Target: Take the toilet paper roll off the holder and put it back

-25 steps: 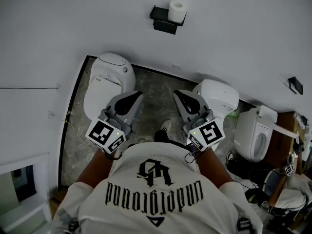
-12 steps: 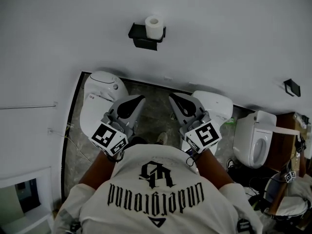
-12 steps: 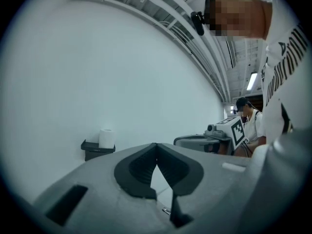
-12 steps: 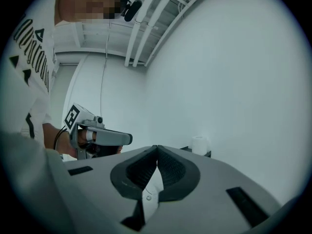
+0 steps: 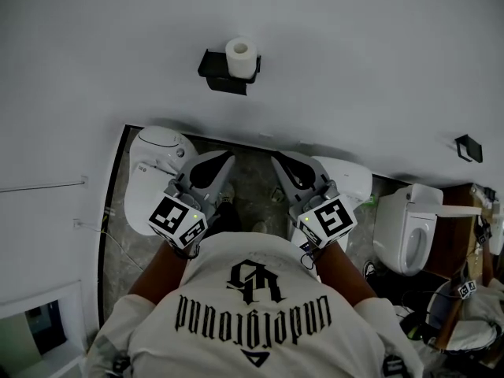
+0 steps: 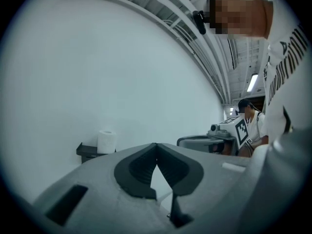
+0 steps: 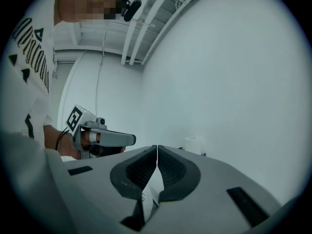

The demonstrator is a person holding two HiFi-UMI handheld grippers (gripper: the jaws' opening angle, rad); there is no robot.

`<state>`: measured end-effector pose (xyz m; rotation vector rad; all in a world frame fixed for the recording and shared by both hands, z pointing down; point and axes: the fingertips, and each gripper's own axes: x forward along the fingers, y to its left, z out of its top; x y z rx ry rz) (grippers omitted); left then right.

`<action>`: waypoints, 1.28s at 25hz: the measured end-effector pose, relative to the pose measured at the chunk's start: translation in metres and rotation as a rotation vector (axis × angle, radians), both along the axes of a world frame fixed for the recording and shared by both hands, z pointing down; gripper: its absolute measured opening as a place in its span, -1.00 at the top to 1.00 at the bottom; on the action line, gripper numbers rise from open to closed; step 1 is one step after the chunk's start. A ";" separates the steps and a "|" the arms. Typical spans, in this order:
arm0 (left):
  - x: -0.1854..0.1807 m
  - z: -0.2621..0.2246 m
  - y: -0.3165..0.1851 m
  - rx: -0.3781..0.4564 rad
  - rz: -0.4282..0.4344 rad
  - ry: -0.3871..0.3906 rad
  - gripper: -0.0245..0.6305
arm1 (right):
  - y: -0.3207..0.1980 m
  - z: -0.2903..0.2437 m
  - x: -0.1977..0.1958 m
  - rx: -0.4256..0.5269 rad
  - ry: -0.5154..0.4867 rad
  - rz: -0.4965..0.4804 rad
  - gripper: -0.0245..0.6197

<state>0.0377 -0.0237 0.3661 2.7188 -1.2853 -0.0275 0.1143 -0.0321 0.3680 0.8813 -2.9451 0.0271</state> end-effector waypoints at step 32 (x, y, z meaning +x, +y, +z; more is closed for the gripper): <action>-0.070 0.016 -0.186 -0.049 0.107 -0.012 0.89 | -0.199 0.029 -0.071 -0.136 -0.015 0.140 0.07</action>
